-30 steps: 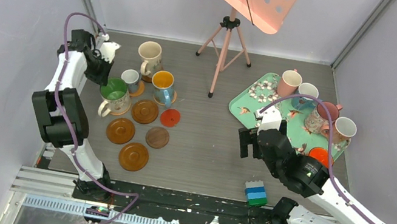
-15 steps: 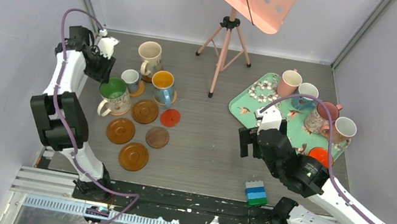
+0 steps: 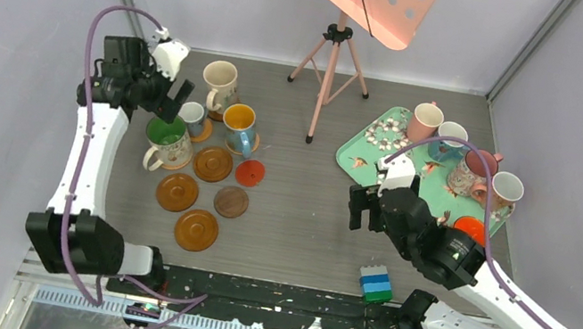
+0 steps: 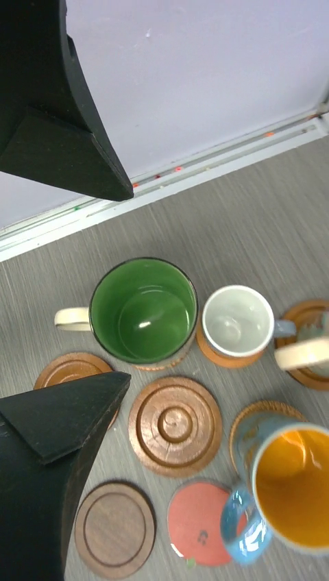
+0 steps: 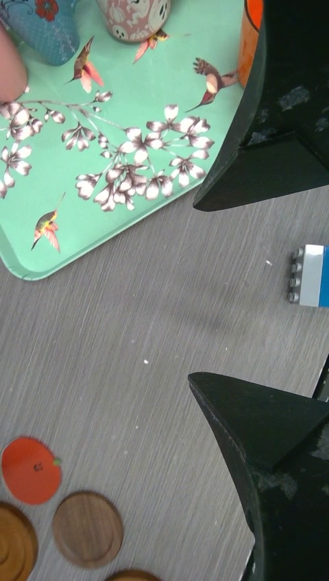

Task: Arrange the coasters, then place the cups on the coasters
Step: Place the cup on the coaster, then pick up the cup from the tray.

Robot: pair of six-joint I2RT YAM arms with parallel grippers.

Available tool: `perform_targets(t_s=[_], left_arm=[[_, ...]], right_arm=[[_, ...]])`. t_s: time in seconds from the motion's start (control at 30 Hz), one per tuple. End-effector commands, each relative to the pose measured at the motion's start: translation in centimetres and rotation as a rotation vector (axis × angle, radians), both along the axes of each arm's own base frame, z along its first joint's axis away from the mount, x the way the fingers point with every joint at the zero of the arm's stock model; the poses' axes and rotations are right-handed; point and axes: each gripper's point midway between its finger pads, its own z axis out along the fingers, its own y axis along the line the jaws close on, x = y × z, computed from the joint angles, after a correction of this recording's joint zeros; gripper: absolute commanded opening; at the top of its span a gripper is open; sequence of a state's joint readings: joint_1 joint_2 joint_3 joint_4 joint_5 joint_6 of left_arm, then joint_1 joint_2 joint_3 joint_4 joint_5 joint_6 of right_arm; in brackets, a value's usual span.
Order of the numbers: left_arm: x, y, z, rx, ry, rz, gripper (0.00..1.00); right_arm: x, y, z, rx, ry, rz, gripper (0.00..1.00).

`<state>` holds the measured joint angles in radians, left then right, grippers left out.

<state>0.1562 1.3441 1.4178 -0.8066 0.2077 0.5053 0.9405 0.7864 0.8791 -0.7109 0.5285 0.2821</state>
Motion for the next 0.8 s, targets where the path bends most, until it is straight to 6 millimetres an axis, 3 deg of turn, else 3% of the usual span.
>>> perform_targets(t_s=[0.0, 0.2, 0.4, 0.47, 0.57, 0.67, 0.77], left_arm=[[-1.4, -3.2, 2.2, 0.023, -0.072, -0.053, 0.99], [-6.5, -12.0, 4.7, -0.031, -0.187, -0.317, 0.99], [-13.0, -16.8, 5.7, -0.263, -0.261, -0.503, 0.99], [-15.2, -17.4, 5.8, -0.32, -0.304, -0.56, 0.99], [-16.8, -17.3, 4.9, -0.372, -0.344, -0.545, 0.99], [-16.8, -16.6, 3.9, -0.467, -0.39, -0.426, 0.99], [-16.4, -16.1, 1.5, -0.557, -0.394, -0.318, 0.99]], right_arm=[[0.4, 1.5, 3.6, 0.139, -0.028, -0.014, 0.95], [1.5, -0.4, 4.6, 0.094, -0.041, -0.151, 0.95], [2.2, -3.3, 4.0, 0.049, -0.011, -0.326, 0.95], [2.4, -4.6, 3.1, 0.03, 0.024, -0.377, 0.96], [2.5, -6.7, 2.2, 0.002, 0.052, -0.451, 0.97], [2.8, -8.9, 1.4, 0.007, 0.097, -0.522, 0.97], [3.1, -10.9, -0.3, 0.034, 0.171, -0.584, 0.99]])
